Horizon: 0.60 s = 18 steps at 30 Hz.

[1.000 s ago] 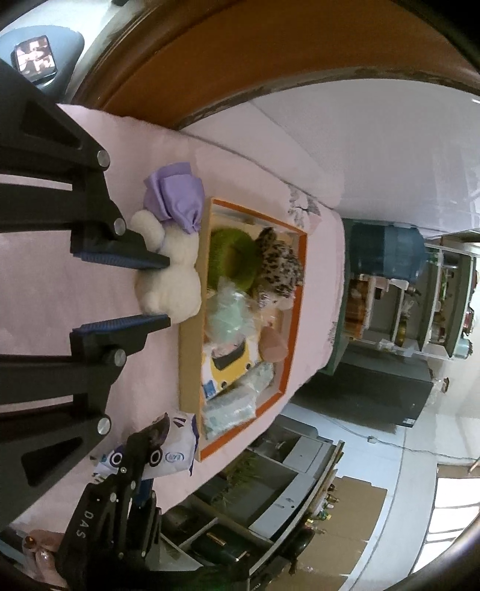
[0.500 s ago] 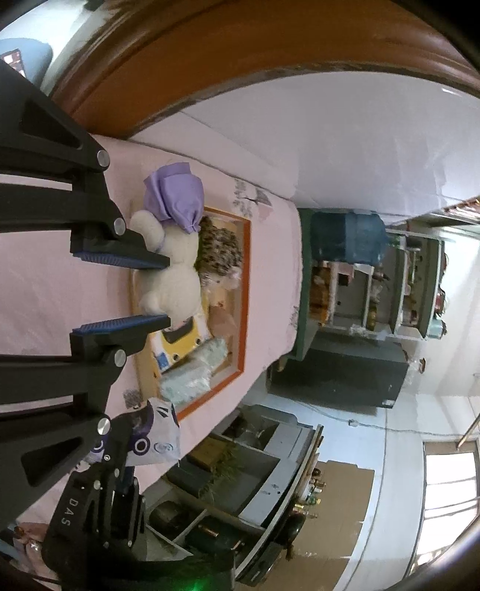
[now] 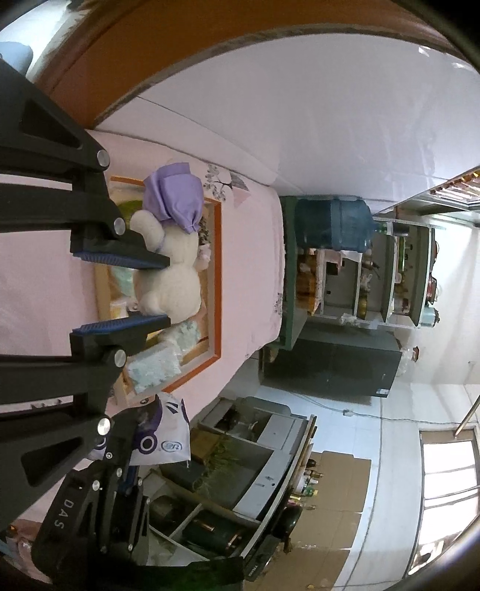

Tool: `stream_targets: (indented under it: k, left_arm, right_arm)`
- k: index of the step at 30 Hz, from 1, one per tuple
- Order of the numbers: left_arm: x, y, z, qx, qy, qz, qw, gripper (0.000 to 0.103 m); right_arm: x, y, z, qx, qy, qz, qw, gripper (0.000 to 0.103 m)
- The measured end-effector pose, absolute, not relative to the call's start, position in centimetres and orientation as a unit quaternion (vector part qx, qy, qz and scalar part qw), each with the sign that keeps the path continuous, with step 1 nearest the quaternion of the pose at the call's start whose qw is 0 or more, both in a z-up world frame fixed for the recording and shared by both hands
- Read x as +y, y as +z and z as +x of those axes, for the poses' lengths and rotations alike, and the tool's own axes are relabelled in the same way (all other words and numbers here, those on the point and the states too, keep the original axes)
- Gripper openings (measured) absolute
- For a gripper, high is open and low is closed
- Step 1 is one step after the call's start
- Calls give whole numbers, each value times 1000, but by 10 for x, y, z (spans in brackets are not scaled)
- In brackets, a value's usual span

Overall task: Organize soft objects
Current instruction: 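Carry the plush bear and white-blue snack bag over the box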

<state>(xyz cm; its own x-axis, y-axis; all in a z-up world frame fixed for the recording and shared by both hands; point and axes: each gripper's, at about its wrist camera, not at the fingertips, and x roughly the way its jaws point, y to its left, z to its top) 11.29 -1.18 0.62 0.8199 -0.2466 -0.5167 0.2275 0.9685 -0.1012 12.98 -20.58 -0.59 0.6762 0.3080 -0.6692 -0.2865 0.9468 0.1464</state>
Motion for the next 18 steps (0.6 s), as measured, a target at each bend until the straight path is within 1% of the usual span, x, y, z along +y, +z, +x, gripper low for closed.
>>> stream_targets:
  k: [10,18]
  left_arm:
    - [-25,20,141,264,-118,-15,957,25]
    - [-26,24,166,264,-105,-22,958,25]
  right_arm:
    - [-209,12,153,348,160,19,923,11]
    - [-212,14,174,347,161,24,924,11]
